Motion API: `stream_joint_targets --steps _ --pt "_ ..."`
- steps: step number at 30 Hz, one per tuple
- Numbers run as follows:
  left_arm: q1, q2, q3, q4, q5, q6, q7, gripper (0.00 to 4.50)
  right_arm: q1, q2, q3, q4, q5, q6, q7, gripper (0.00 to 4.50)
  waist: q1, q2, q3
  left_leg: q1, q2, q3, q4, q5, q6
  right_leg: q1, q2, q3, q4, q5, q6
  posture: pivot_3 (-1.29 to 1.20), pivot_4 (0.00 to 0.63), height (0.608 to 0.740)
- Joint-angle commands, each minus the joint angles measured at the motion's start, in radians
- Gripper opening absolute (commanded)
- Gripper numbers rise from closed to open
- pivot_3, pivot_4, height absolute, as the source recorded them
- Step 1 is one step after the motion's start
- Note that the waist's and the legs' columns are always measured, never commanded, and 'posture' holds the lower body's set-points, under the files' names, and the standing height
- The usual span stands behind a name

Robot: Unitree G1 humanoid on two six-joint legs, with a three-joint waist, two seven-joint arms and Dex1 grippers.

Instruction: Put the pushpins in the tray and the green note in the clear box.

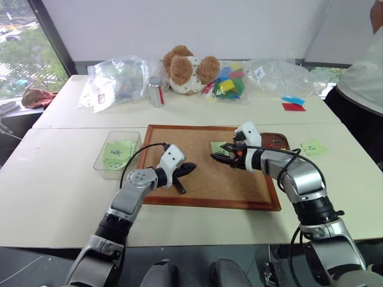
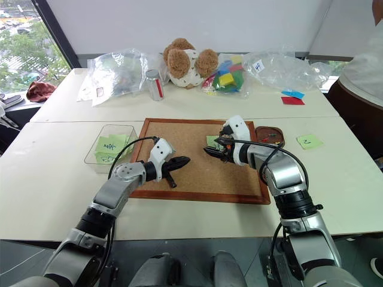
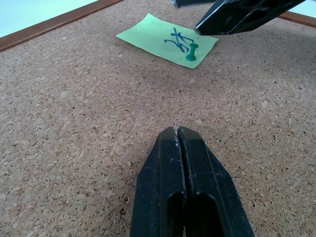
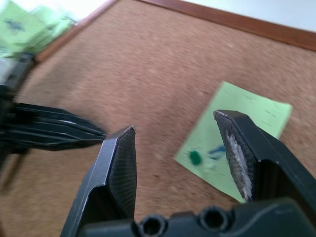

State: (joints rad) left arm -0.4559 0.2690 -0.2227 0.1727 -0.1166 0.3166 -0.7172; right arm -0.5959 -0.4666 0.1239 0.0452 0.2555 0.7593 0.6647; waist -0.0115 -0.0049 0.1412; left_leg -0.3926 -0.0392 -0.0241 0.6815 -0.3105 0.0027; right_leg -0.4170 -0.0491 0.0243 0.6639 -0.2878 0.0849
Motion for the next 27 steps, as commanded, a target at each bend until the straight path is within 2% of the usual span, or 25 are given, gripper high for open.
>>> stream_joint_targets --steps 1,7,10,13,14,27 --pt "0.023 0.008 -0.02 0.023 0.024 0.019 0.003 0.0 -0.021 0.013 0.015 0.02 -0.027 -0.044 -0.004 2.63 0.0 0.0 0.0 0.0 0.0 0.0 0.0 0.0 0.0 0.0 0.0 0.0 0.0 0.0 0.0 0.0 0.15 0.74" --pt "0.03 0.013 -0.015 0.012 0.023 0.026 0.008 0.0 -0.023 0.022 0.012 0.055 -0.039 -0.068 0.0 2.63 -0.001 0.0 0.0 0.0 0.0 0.0 0.0 0.0 0.0 0.0 0.0 0.0 0.0 0.0 0.0 0.0 0.15 0.74" --pt "0.035 0.016 -0.015 0.005 0.023 0.03 0.01 0.0 -0.024 0.025 0.011 0.07 -0.041 -0.076 0.002 1.74 -0.001 0.0 0.0 0.0 0.0 0.0 0.0 0.0 0.0 0.0 0.0 0.0 0.0 0.0 0.0 0.0 0.15 0.74" --pt "0.038 0.017 -0.015 0.002 0.023 0.032 0.012 0.0 -0.024 0.027 0.012 0.079 -0.044 -0.082 0.004 0.21 -0.001 0.0 0.0 0.0 0.0 0.0 0.0 0.0 0.0 0.0 0.0 0.0 0.0 0.0 0.0 0.0 0.15 0.74" --pt "0.038 0.018 -0.014 -0.001 0.022 0.034 0.012 0.0 -0.024 0.027 0.014 0.079 -0.046 -0.081 0.005 0.09 -0.001 0.0 0.0 0.0 0.0 0.0 0.0 0.0 0.0 0.0 0.0 0.0 0.0 0.0 0.0 0.0 0.15 0.74" --pt "0.049 0.018 -0.021 -0.005 0.022 0.04 0.011 0.0 -0.048 -0.015 -0.032 -0.084 -0.009 -0.007 0.021 0.09 -0.001 0.001 0.0 -0.001 0.0 0.0 -0.001 0.0 0.0 -0.002 0.0 0.0 0.0 0.0 0.0 0.0 0.15 0.74"
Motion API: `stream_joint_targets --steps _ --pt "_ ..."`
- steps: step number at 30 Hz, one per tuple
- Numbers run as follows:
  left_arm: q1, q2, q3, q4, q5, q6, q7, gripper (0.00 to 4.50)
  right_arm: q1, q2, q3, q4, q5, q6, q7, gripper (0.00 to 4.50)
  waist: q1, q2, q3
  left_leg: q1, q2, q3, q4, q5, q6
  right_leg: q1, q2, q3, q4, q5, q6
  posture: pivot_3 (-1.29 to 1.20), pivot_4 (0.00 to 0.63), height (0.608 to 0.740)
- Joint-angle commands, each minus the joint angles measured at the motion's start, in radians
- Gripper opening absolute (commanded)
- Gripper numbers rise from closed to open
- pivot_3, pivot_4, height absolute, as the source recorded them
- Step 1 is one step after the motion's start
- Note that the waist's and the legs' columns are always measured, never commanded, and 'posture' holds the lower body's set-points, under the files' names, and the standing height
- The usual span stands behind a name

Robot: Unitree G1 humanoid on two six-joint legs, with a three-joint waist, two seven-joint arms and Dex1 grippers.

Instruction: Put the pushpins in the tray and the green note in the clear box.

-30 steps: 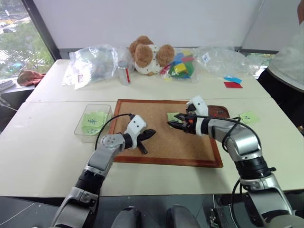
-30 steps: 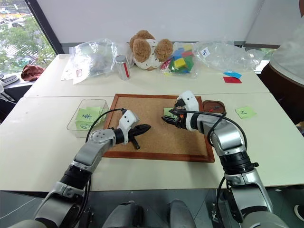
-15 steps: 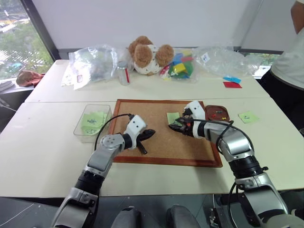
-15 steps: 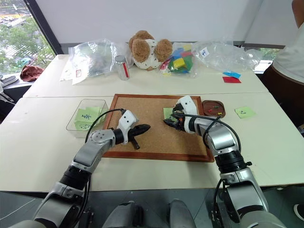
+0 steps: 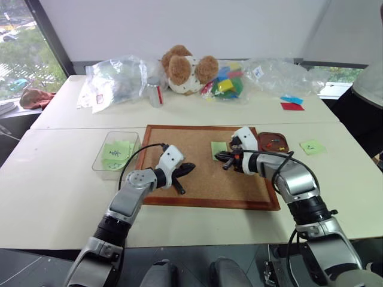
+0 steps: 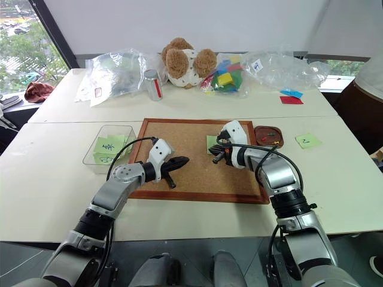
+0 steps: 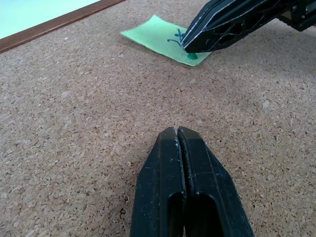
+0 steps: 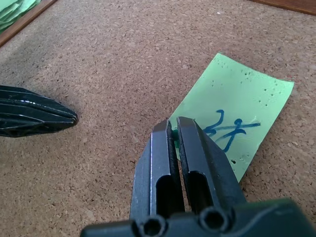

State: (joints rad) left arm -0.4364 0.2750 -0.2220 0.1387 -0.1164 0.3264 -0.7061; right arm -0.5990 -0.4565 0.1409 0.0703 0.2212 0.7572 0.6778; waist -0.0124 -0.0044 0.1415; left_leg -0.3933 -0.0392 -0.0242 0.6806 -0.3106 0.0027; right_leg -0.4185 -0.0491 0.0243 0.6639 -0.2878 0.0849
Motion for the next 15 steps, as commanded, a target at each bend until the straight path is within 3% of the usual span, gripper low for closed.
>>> stream_joint_targets --steps 1,10,13,15 --pt "0.03 0.011 -0.023 0.031 0.023 0.03 -0.001 0.0 -0.044 -0.029 -0.05 -0.127 0.028 0.004 0.009 0.09 0.0 0.0 0.0 0.0 0.0 0.0 0.0 0.0 0.0 0.0 0.0 0.0 0.0 0.0 0.0 0.0 0.15 0.74" --pt "0.007 -0.003 0.01 0.017 -0.027 0.073 -0.013 0.0 -0.029 -0.092 -0.05 -0.259 0.045 0.065 0.034 0.09 0.001 0.0 0.0 0.0 0.0 0.0 0.0 0.0 0.0 0.001 0.0 0.0 -0.001 0.0 0.0 0.0 0.15 0.74" --pt "-0.042 -0.022 0.088 -0.018 -0.14 0.17 -0.038 0.79 -0.023 -0.141 -0.049 -0.327 0.055 0.088 0.056 0.0 0.001 0.0 0.0 0.0 0.0 0.0 0.0 0.0 0.0 0.0 0.0 0.0 -0.001 0.0 0.0 0.0 0.15 0.74" --pt "-0.076 -0.035 0.133 -0.042 -0.216 0.239 -0.048 1.81 -0.013 -0.175 -0.051 -0.36 0.059 0.096 0.07 0.0 0.001 -0.001 0.001 -0.001 0.0 0.0 0.0 0.0 0.0 0.0 0.0 0.0 -0.001 0.0 0.0 0.0 0.15 0.74"
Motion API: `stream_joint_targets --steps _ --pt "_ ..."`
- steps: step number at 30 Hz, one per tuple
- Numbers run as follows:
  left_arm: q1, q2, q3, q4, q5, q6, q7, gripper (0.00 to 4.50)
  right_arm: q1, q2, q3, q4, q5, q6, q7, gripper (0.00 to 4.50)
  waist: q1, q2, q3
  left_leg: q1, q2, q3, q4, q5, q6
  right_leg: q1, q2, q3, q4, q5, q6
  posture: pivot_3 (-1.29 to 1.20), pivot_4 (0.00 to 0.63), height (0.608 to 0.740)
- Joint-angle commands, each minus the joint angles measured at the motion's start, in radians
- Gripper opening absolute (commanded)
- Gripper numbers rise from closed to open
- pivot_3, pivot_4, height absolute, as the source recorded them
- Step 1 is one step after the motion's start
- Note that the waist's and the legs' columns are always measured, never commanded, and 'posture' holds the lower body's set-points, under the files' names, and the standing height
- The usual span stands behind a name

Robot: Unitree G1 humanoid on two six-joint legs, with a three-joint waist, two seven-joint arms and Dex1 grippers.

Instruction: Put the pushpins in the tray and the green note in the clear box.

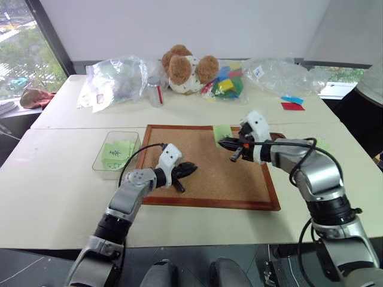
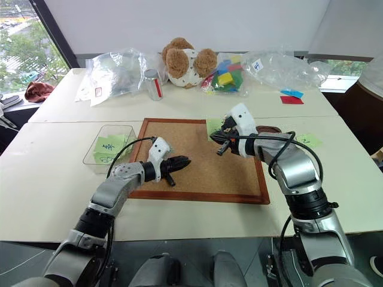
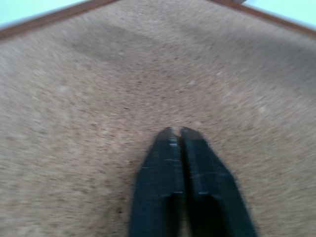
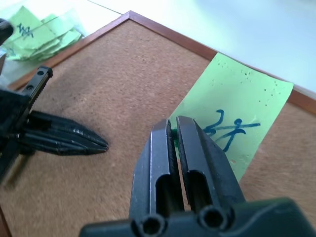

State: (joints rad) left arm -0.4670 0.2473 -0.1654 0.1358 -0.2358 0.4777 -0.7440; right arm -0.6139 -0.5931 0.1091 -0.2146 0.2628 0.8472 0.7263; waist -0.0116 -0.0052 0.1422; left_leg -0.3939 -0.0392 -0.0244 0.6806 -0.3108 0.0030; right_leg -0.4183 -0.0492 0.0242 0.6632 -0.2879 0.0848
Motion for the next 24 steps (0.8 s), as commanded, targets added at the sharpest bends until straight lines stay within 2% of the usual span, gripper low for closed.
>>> stream_joint_targets --steps 1,4,5,6,8,12,16,24 --pt "-0.06 -0.01 0.092 -0.05 -0.124 0.116 -0.014 2.22 0.007 -0.053 -0.019 -0.089 0.02 0.008 0.029 0.0 0.0 0.0 0.0 0.0 0.0 0.0 0.0 0.0 0.0 0.0 0.0 0.0 0.0 0.0 0.0 0.0 0.15 0.74" --pt "-0.093 -0.024 0.138 -0.067 -0.193 0.19 -0.006 3.8 0.018 -0.084 -0.02 -0.118 0.028 0.016 0.038 0.0 0.0 -0.001 0.0 -0.001 0.0 0.0 0.0 0.0 0.0 -0.001 0.0 0.0 0.0 0.0 0.0 0.0 0.15 0.74" --pt "-0.108 -0.032 0.164 -0.068 -0.225 0.222 0.002 4.22 0.021 -0.091 -0.021 -0.128 0.03 0.019 0.039 0.0 0.001 -0.001 0.0 -0.001 0.0 0.0 0.0 0.0 0.0 -0.001 0.0 0.0 0.0 0.0 0.0 0.0 0.15 0.74" --pt "-0.137 -0.055 0.222 -0.051 -0.287 0.271 0.027 4.44 0.024 -0.099 -0.026 -0.139 0.035 0.025 0.041 0.0 0.001 -0.001 0.0 -0.001 0.0 0.0 0.0 0.0 0.0 -0.001 0.0 0.0 0.0 0.0 0.0 0.0 0.15 0.74" --pt "-0.196 -0.098 0.332 0.009 -0.387 0.356 0.092 4.44 0.027 -0.112 -0.03 -0.162 0.043 0.031 0.045 0.0 0.003 -0.001 0.001 -0.003 0.0 0.0 0.001 0.0 0.0 -0.003 0.0 0.0 0.0 0.0 0.0 0.0 0.15 0.74" --pt "-0.256 -0.147 0.424 0.076 -0.479 0.456 0.173 4.44 0.021 -0.119 -0.017 -0.19 0.051 0.038 0.045 0.0 0.0 -0.001 0.001 -0.009 0.0 -0.001 0.003 0.001 -0.001 -0.008 0.0 -0.002 0.0 0.0 0.0 0.0 0.15 0.74" --pt "-0.295 -0.199 0.472 0.106 -0.548 0.527 0.238 4.44 0.007 -0.124 -0.002 -0.218 0.058 0.043 0.057 0.0 0.002 -0.001 0.001 -0.011 0.0 -0.001 0.003 0.003 -0.006 -0.009 0.0 -0.002 0.0 0.0 0.0 0.0 0.15 0.74" --pt "-0.311 -0.278 0.483 0.089 -0.639 0.612 0.315 4.44 -0.024 -0.116 0.044 -0.25 0.064 0.049 0.065 0.0 0.002 -0.002 0.001 -0.012 0.0 -0.001 0.003 0.004 -0.007 -0.01 0.0 -0.002 0.0 0.0 0.0 0.0 0.15 0.74"
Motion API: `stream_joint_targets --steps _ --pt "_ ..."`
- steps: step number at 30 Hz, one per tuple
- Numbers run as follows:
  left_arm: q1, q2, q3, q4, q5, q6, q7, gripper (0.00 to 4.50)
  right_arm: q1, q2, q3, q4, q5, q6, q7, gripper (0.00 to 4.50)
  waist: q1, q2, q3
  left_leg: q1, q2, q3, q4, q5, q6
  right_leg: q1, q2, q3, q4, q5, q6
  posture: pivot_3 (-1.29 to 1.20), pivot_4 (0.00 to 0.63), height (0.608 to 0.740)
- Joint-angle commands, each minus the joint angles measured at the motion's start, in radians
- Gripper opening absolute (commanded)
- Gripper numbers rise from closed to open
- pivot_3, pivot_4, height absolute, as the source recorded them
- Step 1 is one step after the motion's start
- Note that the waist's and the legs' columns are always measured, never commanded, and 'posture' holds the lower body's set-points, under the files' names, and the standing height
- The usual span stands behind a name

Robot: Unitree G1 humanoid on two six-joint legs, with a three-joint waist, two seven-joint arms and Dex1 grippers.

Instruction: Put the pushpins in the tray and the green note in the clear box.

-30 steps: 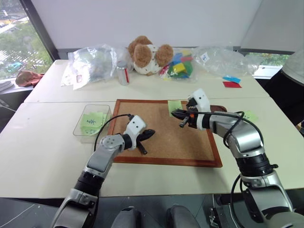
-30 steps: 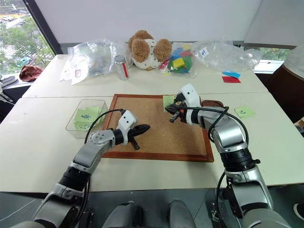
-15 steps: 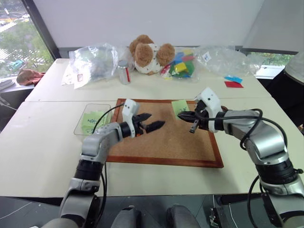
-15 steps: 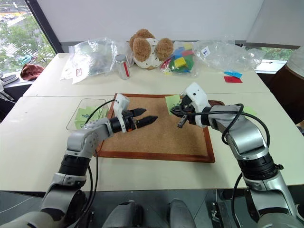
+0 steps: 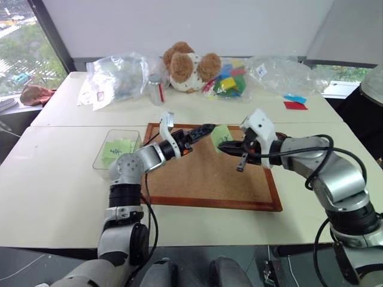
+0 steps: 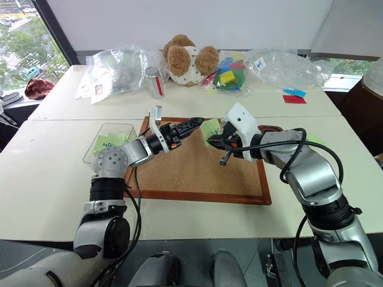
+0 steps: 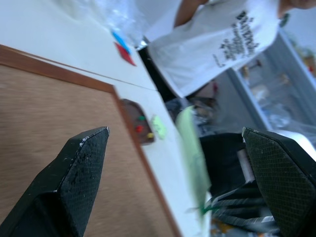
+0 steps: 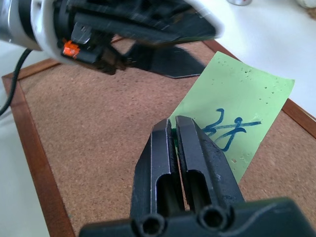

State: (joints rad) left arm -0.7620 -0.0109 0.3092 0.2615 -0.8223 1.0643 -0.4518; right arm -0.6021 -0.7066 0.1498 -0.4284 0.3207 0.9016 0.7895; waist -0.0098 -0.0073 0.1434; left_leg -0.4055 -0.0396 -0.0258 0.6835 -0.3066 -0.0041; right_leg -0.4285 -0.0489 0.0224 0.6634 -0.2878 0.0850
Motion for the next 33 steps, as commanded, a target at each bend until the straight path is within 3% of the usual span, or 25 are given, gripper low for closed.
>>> stream_joint_targets --steps 1,12,21,25,31,33 --pt "-0.014 -0.03 0.013 -0.044 -0.066 0.036 0.035 4.44 -0.042 0.002 0.008 -0.036 0.007 -0.003 0.0 0.0 0.0 0.0 0.0 0.0 0.0 0.0 0.0 0.0 0.0 0.0 0.0 0.0 0.0 0.0 0.0 0.0 0.15 0.74" --pt "0.042 -0.125 0.068 -0.111 -0.196 0.103 0.205 4.44 -0.103 0.035 0.028 -0.032 0.023 0.016 -0.015 0.0 0.0 0.0 0.0 0.0 0.0 0.0 0.0 0.001 -0.001 0.0 0.0 0.0 0.0 0.0 0.0 0.0 0.15 0.74" --pt "0.05 -0.138 0.096 -0.11 -0.258 0.093 0.291 4.44 -0.108 0.023 0.017 -0.033 0.034 0.025 -0.014 0.0 0.001 0.0 0.0 0.0 0.0 0.0 0.0 0.001 -0.001 0.0 0.0 0.0 0.0 0.0 0.0 0.0 0.15 0.74" --pt "0.056 -0.139 0.099 -0.107 -0.28 0.091 0.308 3.3 -0.111 0.02 0.015 -0.033 0.037 0.027 -0.016 0.0 0.0 0.0 0.0 0.0 0.0 0.0 0.0 0.001 -0.001 0.0 0.0 0.0 0.0 0.0 0.0 0.0 0.15 0.74" --pt "0.067 -0.149 0.09 -0.112 -0.313 0.089 0.33 0.21 -0.111 0.011 0.01 -0.033 0.04 0.028 -0.019 0.0 0.0 0.0 0.0 0.0 0.0 0.0 0.0 0.001 -0.001 0.0 0.0 0.0 0.0 0.0 0.0 0.0 0.15 0.74" --pt "0.072 -0.149 0.086 -0.116 -0.325 0.092 0.336 0.03 -0.112 0.01 0.008 -0.033 0.041 0.029 -0.02 0.0 0.0 0.0 0.0 0.0 0.0 0.0 0.0 0.001 -0.001 0.0 0.0 0.0 0.0 0.0 0.0 0.0 0.15 0.74"
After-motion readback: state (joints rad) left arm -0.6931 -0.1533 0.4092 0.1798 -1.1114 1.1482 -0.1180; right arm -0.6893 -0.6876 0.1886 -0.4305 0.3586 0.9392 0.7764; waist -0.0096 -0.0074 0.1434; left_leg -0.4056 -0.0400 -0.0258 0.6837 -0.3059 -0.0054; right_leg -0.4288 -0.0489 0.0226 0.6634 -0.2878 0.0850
